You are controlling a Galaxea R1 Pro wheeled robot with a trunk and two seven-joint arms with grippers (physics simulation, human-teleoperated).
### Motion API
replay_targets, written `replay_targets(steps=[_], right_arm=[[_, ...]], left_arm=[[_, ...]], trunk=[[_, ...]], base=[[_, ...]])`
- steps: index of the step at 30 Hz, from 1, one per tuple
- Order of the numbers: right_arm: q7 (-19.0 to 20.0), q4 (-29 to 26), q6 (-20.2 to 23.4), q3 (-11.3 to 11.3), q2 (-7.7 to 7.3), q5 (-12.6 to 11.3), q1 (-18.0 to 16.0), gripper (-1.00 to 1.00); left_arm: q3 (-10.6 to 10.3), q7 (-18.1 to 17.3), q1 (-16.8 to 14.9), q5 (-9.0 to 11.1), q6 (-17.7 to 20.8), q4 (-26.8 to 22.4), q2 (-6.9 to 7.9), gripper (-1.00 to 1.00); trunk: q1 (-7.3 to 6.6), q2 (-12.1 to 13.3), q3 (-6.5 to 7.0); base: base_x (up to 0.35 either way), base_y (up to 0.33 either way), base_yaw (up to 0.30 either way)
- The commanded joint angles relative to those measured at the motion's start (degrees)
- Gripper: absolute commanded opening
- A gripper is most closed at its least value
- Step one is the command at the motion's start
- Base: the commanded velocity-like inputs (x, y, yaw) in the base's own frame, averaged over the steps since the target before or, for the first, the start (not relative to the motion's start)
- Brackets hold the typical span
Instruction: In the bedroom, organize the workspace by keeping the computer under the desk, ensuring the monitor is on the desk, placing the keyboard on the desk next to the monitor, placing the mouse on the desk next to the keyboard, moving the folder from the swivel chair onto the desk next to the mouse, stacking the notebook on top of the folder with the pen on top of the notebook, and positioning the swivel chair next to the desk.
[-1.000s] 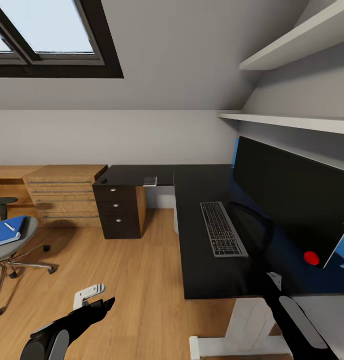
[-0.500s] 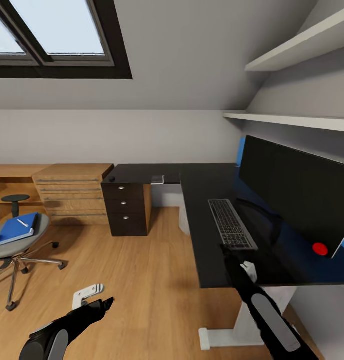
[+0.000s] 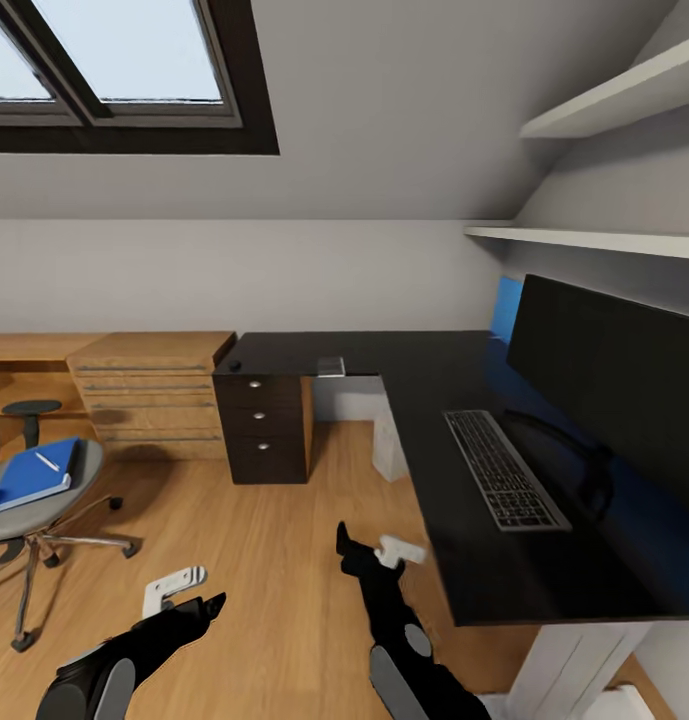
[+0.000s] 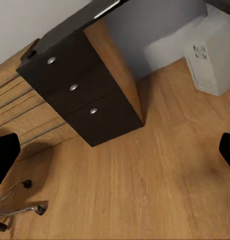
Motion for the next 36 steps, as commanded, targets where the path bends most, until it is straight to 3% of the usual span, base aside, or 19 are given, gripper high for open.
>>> replay_targets(steps=[1,5,8,14,16,19,20,21,25,36], right_arm=[[-0.7,1.6,-1.8,0.3,0.86,2.6,-0.1,1.00],[-1.2,4.5,-5.0,0.4,1.86,6.5,-0.1,1.00],[-1.3,5.5,-6.3,0.5,1.86,7.4,-0.1,1.00],[-1.4,5.6,-6.6,0.4,1.86,7.9,-0.1,1.00],[-1.5,5.6,-4.7,0.4,1.86,8.2,-0.1,1.00],[-2.1,5.5,2.8,0.4,1.86,8.8,-0.5,1.00],[-2.6,5.4,8.4,0.3,1.86,9.4,-1.4,1.00],[-2.7,5.4,11.1,0.3,1.86,9.6,-1.9,1.00],[-3.6,5.3,19.0,0.2,1.86,10.3,-4.1,1.00],[-5.1,1.2,20.5,-0.3,1.86,10.6,-5.4,1.00]], left_arm=[[0.1,0.3,0.0,0.5,0.3,-0.1,-0.02,1.00],[1.9,0.3,0.0,0.5,0.0,-0.2,0.04,1.00],[3.3,0.3,0.0,0.5,-0.2,-0.3,0.05,1.00],[4.0,0.2,0.0,0.5,-0.3,-0.3,0.05,1.00],[4.0,0.3,0.0,0.5,-0.3,-0.3,0.05,1.00],[4.0,0.3,0.0,0.5,-0.3,-0.3,0.05,1.00],[4.0,0.3,0.0,0.4,-0.3,-0.3,0.04,1.00],[4.0,0.3,0.0,0.4,-0.3,-0.3,0.02,1.00],[3.6,0.3,0.0,0.3,-0.3,-0.3,-0.06,1.00],[2.7,0.2,0.0,0.2,-0.2,-0.3,0.01,1.00]], trunk=[[0.03,0.0,-0.06],[0.03,0.0,-0.06],[0.03,0.0,-0.06],[0.03,0.0,-0.06],[0.03,0.0,-0.06],[0.03,0.0,-0.06],[0.03,0.0,-0.06],[0.03,0.0,-0.06],[0.03,0.0,-0.06],[0.03,0.0,-0.06]], base=[[0.311,0.149,0.000],[0.314,0.141,0.000],[0.317,0.129,0.000],[0.319,0.127,0.000],[0.319,0.134,0.000],[0.319,0.133,0.000],[0.319,0.097,0.000],[0.319,0.078,0.000],[0.320,0.044,0.000],[0.319,0.100,0.000]])
